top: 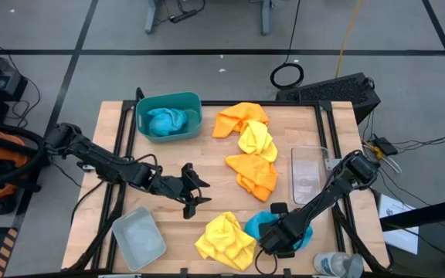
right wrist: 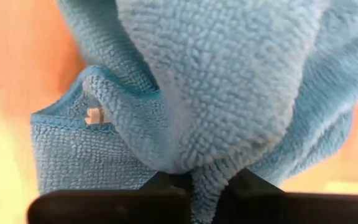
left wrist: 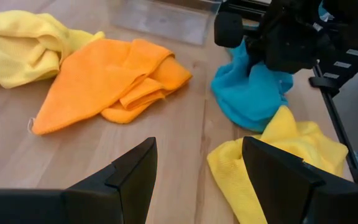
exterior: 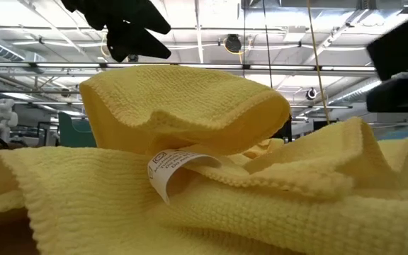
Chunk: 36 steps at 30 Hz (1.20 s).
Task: Sort microfiber towel by color & place in baskets
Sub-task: Put the blue microfiber cloth into the blue bin
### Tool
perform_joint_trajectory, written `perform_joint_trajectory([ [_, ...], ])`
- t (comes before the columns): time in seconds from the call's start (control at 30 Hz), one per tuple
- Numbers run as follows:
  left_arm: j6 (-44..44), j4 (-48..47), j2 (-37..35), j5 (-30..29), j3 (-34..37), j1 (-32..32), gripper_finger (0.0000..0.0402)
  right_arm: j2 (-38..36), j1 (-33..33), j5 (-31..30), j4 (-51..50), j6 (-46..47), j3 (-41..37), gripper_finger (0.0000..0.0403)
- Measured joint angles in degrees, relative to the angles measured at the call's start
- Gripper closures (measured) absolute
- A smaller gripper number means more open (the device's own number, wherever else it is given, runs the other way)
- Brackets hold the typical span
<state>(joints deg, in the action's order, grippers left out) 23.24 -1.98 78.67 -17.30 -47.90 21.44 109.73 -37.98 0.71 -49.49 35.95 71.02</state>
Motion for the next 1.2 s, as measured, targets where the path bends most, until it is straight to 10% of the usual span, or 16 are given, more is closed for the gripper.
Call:
perform_joint_trajectory([
  [0.53,-1.1,0.5,0.0,-0.8,0.0,0.0,0.016,-4.3,-0.7,-31.0,-11.2,-6.9,12.3,0.0393],
  [0.9,-10.9,11.7,0.0,1.0,0.0,0.0,0.016,-4.4,-3.1,-64.2,2.0,-46.0,15.7,0.0398],
  [1.2,-17.2,20.1,0.0,3.1,0.0,2.0,0.0147,-4.4,0.7,-63.3,15.2,-52.3,15.8,0.0398],
])
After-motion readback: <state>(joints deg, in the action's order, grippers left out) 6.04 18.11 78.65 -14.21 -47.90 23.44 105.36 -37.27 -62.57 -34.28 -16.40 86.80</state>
